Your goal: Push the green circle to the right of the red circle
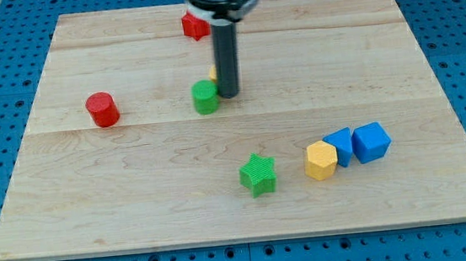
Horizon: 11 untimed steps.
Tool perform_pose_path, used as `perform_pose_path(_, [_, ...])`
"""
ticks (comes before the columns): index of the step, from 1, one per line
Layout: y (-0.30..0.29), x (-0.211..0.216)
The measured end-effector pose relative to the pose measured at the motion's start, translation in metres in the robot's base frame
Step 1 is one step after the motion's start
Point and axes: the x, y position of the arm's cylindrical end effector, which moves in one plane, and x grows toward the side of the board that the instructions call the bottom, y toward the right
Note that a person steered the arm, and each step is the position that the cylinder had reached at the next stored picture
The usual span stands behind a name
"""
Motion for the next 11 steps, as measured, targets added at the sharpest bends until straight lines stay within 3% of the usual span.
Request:
perform_pose_path(1, [-0.049,0.012])
perform_pose_path(4, [-0.067,0.058])
perform_pose_path(9, [-0.141,0.051])
perform_pose_path(11, [0.019,0.045])
